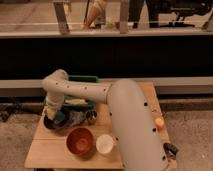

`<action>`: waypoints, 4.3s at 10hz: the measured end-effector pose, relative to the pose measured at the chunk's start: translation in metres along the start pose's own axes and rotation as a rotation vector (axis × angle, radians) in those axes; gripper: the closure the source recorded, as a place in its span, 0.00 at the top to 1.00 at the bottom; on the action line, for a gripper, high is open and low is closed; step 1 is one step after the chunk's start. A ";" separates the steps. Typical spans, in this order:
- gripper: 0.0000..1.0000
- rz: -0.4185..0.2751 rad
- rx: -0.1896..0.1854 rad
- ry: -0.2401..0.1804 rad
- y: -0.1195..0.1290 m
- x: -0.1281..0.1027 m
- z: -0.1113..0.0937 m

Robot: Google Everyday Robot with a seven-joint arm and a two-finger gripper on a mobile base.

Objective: Wipe purple bowl with sponge

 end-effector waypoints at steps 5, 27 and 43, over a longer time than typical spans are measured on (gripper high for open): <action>0.00 -0.084 0.061 0.068 -0.063 0.006 -0.001; 0.00 -0.130 0.131 0.204 -0.069 0.016 -0.027; 0.00 -0.068 0.064 0.069 0.004 -0.017 -0.023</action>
